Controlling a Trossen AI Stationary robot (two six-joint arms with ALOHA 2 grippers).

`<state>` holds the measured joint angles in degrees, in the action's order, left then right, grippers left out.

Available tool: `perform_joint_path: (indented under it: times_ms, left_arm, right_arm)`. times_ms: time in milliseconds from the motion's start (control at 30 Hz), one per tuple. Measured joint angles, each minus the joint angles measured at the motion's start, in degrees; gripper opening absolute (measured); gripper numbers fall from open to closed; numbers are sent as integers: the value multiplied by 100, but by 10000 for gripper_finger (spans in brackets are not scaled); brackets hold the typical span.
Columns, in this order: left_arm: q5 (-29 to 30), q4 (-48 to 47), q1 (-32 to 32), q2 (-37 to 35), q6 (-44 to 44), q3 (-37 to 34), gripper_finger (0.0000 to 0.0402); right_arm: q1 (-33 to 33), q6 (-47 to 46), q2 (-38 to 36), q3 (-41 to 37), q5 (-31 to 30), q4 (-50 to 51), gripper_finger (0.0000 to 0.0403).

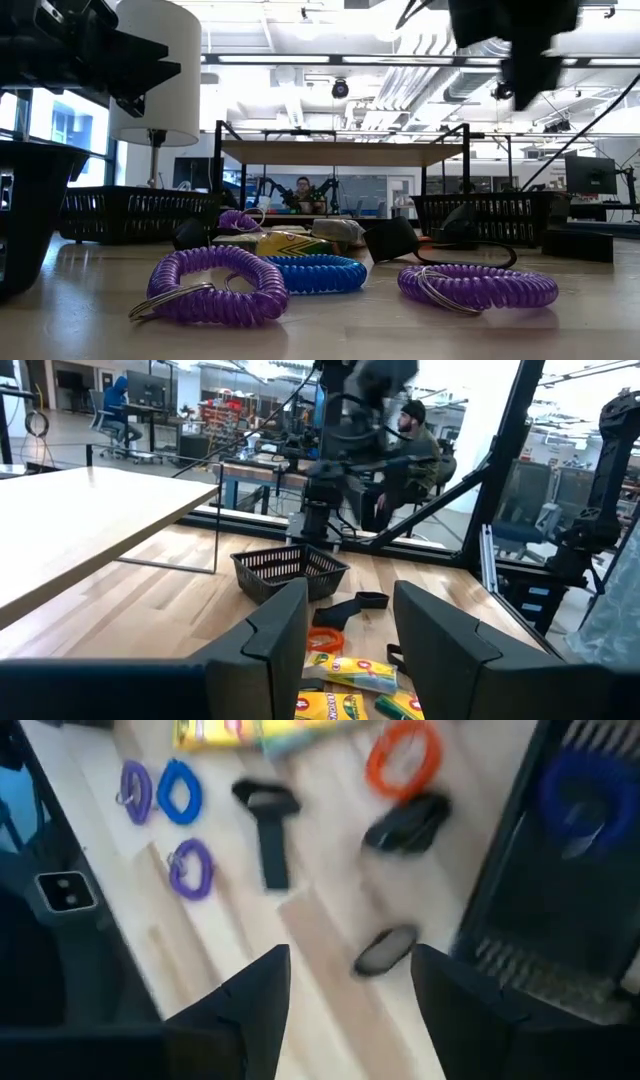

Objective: Pick & Place Office Desk Supplies
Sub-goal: Put the black rubber band into the top left black bin

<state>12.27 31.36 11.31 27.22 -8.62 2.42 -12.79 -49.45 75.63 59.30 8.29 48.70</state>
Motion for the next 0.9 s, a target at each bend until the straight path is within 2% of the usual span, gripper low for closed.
perform_joint_path:
  times_ms: [200,300,367,500,667,900]
  left_arm:
    - [-13,-2,0,0,-90,2,145]
    - [-15,-2,0,0,-239,2,145]
    - [-15,-2,0,0,-219,2,145]
    - [-17,-2,0,4,-239,2,145]
    - [134,109,0,4,-34,2,145]
    - [136,212,0,18,-266,4,145]
  right_arm:
    - [-1542,-2481,324,-246,-937,-308,195]
    - [-2151,-3004,585,-307,-1157,-268,194]
    - [-2378,-3008,747,-316,-1444,-240,194]
    - [-2360,-2982,1015,-316,-1924,-186,194]
    - [-2269,-3300,1284,-313,-1844,-204,194]
    - [-2421,-4361,1689,-311,-1892,-312,194]
